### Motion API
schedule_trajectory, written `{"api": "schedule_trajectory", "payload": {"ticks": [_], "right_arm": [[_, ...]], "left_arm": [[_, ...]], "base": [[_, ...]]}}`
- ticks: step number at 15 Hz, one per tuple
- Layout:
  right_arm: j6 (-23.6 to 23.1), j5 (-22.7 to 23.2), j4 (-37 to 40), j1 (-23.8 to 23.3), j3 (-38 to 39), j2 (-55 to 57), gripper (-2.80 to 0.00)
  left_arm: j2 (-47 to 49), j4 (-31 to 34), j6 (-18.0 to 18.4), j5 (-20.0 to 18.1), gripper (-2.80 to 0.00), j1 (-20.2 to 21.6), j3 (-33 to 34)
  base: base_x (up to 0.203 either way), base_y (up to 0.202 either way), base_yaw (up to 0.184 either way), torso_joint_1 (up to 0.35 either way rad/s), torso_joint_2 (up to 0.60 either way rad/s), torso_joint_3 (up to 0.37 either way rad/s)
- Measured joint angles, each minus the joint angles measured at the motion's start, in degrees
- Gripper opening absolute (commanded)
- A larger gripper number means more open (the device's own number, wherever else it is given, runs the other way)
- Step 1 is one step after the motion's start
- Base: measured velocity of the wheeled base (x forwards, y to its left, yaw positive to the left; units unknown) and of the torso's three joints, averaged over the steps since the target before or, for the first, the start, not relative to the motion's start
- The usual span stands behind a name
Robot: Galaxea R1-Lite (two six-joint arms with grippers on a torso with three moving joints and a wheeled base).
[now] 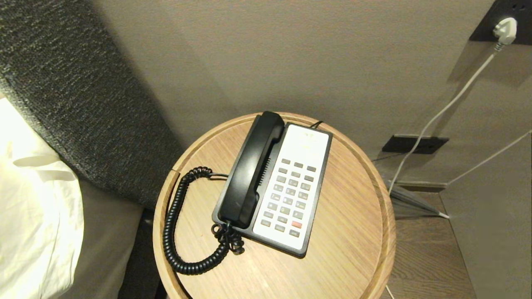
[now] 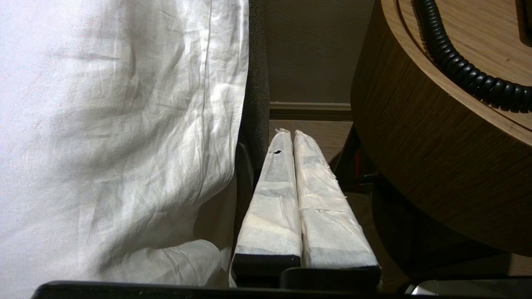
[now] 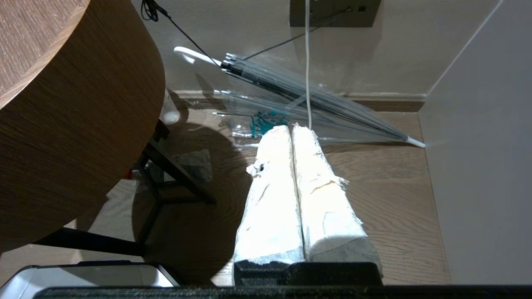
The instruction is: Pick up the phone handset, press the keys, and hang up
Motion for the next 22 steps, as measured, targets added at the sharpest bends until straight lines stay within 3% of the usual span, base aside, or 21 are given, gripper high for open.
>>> {"api": "schedule_trajectory", "payload": {"ticks": [15, 22], "right_arm": [[0.0, 0.0, 0.0, 0.0, 0.0, 0.1, -2.8], [0.0, 0.0, 0.0, 0.0, 0.0, 0.1, -2.8]], "left_arm": [[0.0, 0.1, 0.2, -0.2, -2.8, 0.0, 0.0], [0.0, 0.1, -0.8, 0.1, -2.8, 0.0, 0.0]], "base": [[0.0, 0.0, 0.0, 0.0, 0.0, 0.002], [0.0, 0.0, 0.0, 0.002, 0.0, 0.171]]}}
